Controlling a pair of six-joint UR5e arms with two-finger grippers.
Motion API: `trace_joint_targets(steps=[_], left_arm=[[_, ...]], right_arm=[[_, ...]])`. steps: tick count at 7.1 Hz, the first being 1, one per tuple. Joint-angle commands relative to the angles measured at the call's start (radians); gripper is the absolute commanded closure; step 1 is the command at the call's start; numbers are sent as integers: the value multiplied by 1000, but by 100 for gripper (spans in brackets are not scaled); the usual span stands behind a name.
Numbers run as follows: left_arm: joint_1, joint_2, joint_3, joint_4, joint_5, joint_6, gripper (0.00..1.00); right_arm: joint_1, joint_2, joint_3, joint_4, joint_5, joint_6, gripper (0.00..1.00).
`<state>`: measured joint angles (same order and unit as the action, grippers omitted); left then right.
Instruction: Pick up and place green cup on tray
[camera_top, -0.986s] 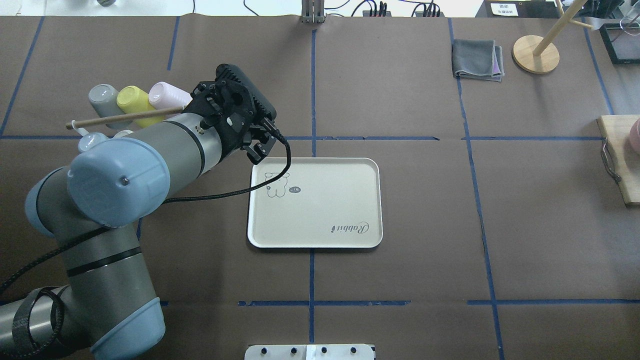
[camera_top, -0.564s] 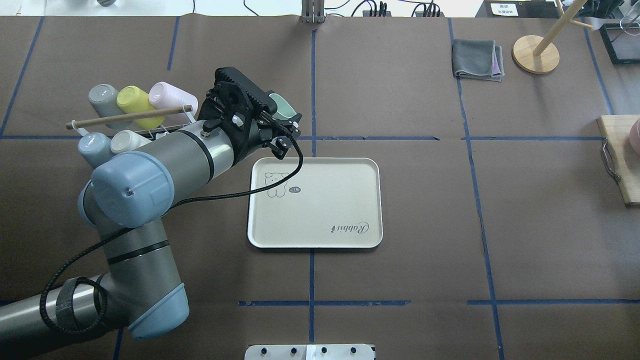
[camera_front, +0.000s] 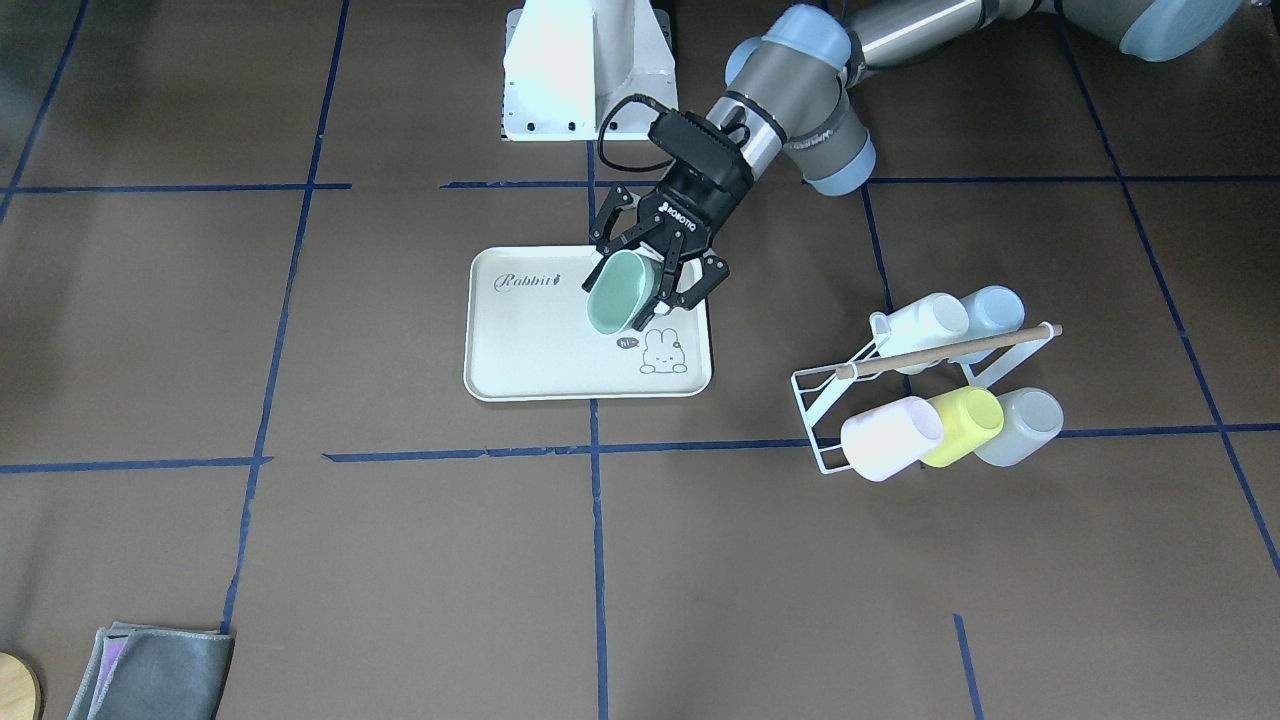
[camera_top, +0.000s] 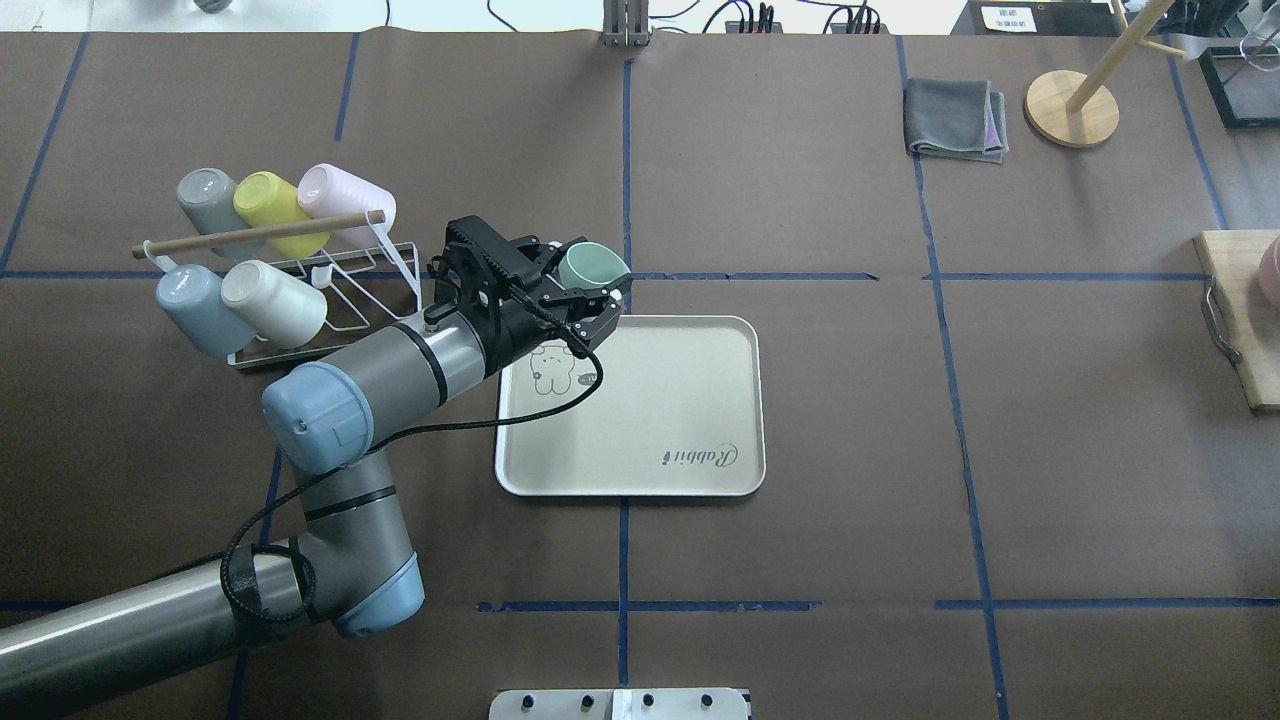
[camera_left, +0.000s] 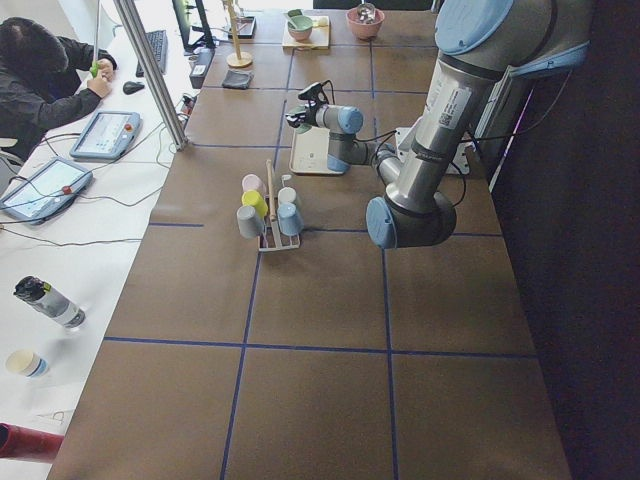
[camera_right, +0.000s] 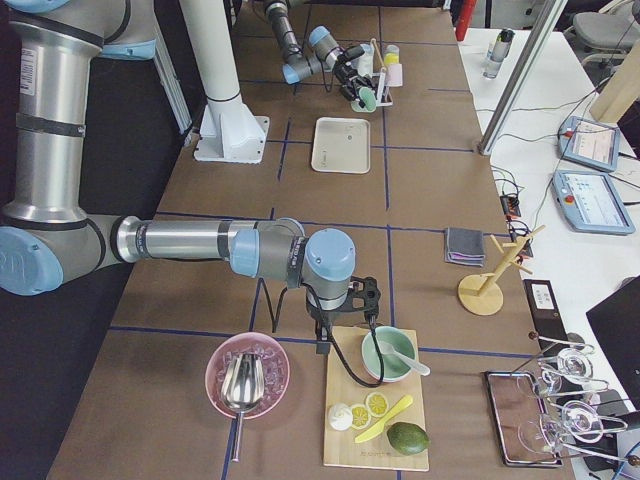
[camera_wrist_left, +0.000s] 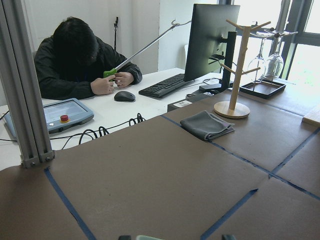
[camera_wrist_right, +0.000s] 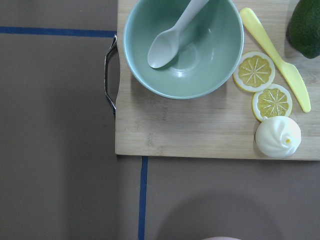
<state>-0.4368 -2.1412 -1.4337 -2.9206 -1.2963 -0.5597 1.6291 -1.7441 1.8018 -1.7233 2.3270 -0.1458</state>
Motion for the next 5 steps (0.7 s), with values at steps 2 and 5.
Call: trace_joint_targets(steps=[2,5], left_arm=[[33,-6,148,-130,-3,1,32],[70,-11,171,-134,9,4,31]], right_arm=[[0,0,-2,-1,0,0,0],[0,-3,-4,-1,0,0,0]])
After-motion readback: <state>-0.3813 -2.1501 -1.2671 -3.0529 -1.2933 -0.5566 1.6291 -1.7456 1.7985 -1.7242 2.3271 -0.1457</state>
